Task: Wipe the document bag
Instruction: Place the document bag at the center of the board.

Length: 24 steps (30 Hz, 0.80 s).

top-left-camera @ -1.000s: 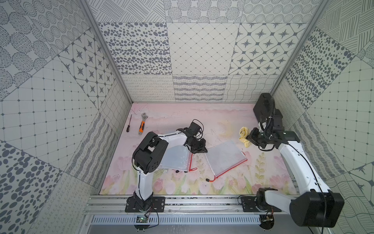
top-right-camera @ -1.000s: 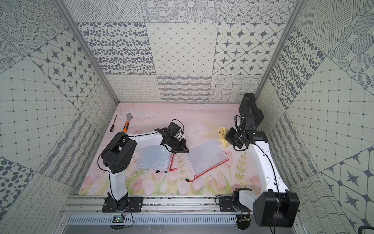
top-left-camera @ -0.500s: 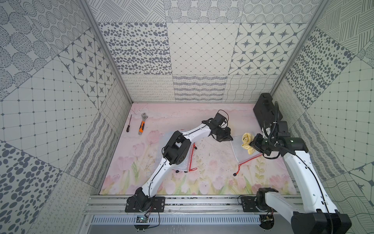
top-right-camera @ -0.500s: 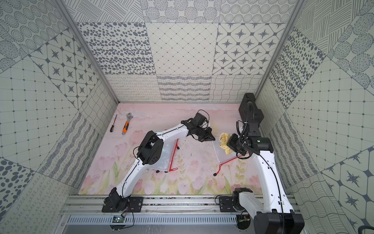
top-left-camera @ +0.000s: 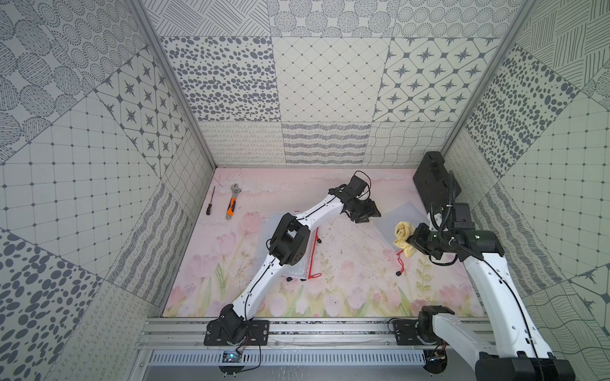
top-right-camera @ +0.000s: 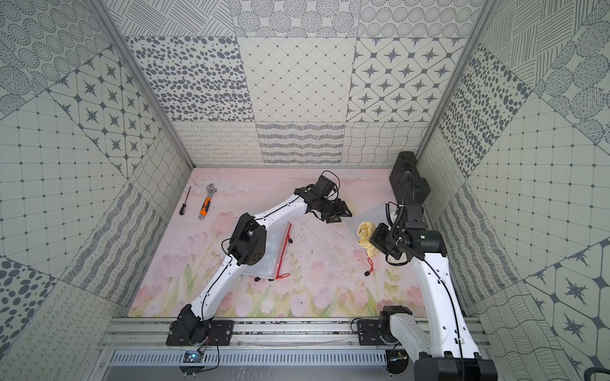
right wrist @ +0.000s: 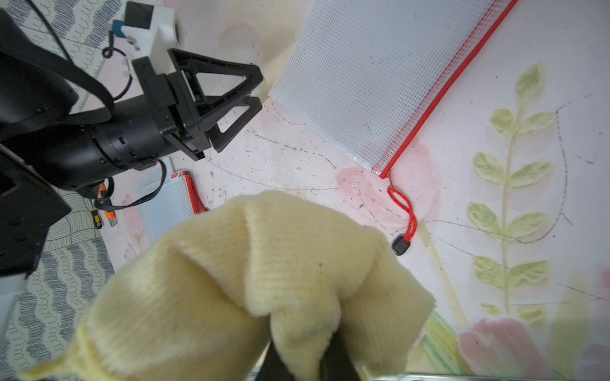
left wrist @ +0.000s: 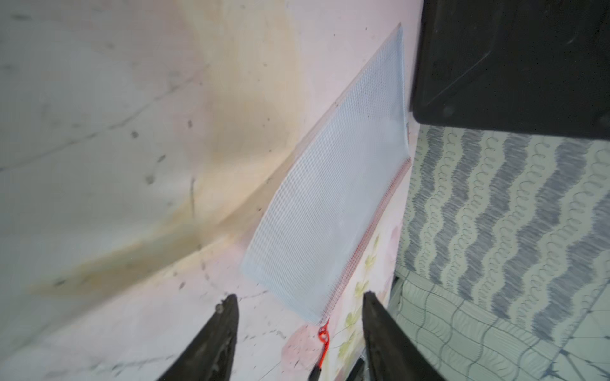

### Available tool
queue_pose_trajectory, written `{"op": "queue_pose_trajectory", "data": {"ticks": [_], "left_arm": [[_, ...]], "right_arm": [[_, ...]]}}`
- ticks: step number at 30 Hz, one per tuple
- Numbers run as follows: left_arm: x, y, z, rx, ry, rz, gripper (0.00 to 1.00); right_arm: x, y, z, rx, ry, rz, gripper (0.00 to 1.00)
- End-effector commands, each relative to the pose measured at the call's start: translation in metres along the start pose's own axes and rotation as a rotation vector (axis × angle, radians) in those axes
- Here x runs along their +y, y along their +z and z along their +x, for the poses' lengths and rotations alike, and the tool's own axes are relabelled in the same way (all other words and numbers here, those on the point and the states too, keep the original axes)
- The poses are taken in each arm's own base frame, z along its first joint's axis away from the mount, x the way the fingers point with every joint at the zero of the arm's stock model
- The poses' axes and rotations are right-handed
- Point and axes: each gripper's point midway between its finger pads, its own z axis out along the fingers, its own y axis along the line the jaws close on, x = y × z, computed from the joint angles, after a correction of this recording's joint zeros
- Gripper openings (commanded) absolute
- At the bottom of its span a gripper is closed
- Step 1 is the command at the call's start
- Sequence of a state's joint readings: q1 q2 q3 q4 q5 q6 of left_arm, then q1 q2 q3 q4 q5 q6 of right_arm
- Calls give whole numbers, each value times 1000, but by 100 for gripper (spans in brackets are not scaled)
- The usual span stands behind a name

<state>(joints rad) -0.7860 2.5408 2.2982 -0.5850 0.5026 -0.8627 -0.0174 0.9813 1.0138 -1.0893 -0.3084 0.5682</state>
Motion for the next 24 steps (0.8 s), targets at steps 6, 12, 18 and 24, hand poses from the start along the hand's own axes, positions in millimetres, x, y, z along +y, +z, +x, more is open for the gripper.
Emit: {"op": "queue_pose_trajectory", "data": {"ticks": [6, 12, 18, 24], "left_arm": [[118, -195, 43, -198, 194, -877, 73], [174, -214, 123, -88, 115, -1031, 61], [176, -197, 147, -68, 121, -983, 60], [197, -185, 151, -4, 128, -1081, 53]], "right_arm": [[3, 17, -3, 26, -9, -30, 0], [6, 27, -6, 55, -3, -36, 0], [8, 37, -6, 84, 7, -45, 0], [10, 46, -1, 102, 9, -50, 0]]}}
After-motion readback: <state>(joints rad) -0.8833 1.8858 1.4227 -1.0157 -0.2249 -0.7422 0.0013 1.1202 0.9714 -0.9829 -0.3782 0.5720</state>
